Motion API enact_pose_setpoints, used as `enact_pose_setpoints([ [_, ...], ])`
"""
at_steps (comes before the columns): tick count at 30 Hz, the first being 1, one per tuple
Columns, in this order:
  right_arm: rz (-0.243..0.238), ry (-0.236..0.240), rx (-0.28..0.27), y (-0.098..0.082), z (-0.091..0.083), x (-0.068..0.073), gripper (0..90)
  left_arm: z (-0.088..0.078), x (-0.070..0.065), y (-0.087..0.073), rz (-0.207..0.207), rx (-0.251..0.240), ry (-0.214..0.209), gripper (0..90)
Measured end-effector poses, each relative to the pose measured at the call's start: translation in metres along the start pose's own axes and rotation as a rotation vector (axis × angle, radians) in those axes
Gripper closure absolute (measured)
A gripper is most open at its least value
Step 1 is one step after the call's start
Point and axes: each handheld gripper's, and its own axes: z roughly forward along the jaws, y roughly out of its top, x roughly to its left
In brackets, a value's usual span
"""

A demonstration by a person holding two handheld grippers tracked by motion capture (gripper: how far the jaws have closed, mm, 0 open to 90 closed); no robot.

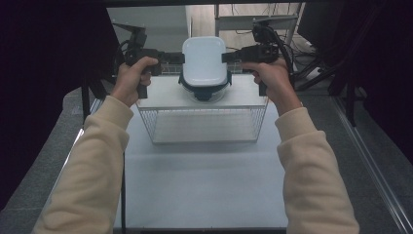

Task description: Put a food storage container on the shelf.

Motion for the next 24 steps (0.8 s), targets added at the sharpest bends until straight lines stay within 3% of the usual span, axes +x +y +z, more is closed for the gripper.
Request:
enact_pose_setpoints([
  [2, 0.022, 0.001, 0.003, 0.003, 0.004, -0.003, 72.3, 0.002, 0.006, 0.003, -0.03, 0.0, -0.011, 78.9],
  [4, 0.067, 0.007, 0.014, 0.008, 0.01, -0.01, 71.2, 0.005, 0.017, 0.006, -0.105, -0.013, -0.047, 78.6],
  [5, 0.067, 0.007, 0.014, 0.008, 0.01, -0.01, 71.2, 0.005, 0.017, 0.006, -0.105, -0.013, -0.047, 78.2],
  [6, 0.112, 0.023, 0.017, 0.011, 0.014, -0.016, 70.7, 0.007, 0.024, 0.008, -0.137, -0.019, -0.064, 77.8],
  [7, 0.112, 0.023, 0.017, 0.011, 0.014, -0.016, 70.7, 0.007, 0.024, 0.008, -0.137, -0.019, -0.064, 77.3],
  [10, 0.193, 0.049, 0.01, 0.013, 0.021, -0.029, 70.5, 0.011, 0.034, 0.01, -0.183, -0.036, -0.07, 75.9],
  [15, 0.225, 0.046, 0.0, 0.013, 0.027, -0.035, 69.5, 0.015, 0.04, 0.01, -0.188, -0.032, -0.038, 74.9],
  [17, 0.236, 0.048, -0.003, 0.012, 0.029, -0.037, 69.1, 0.015, 0.042, 0.009, -0.192, -0.039, -0.052, 74.9],
  [23, 0.227, 0.041, -0.014, 0.011, 0.029, -0.036, 68.5, 0.016, 0.04, 0.009, -0.172, -0.047, -0.038, 71.9],
  [24, 0.218, 0.036, -0.026, 0.01, 0.029, -0.035, 64.1, 0.017, 0.038, 0.008, -0.161, -0.052, -0.033, 68.9],
])
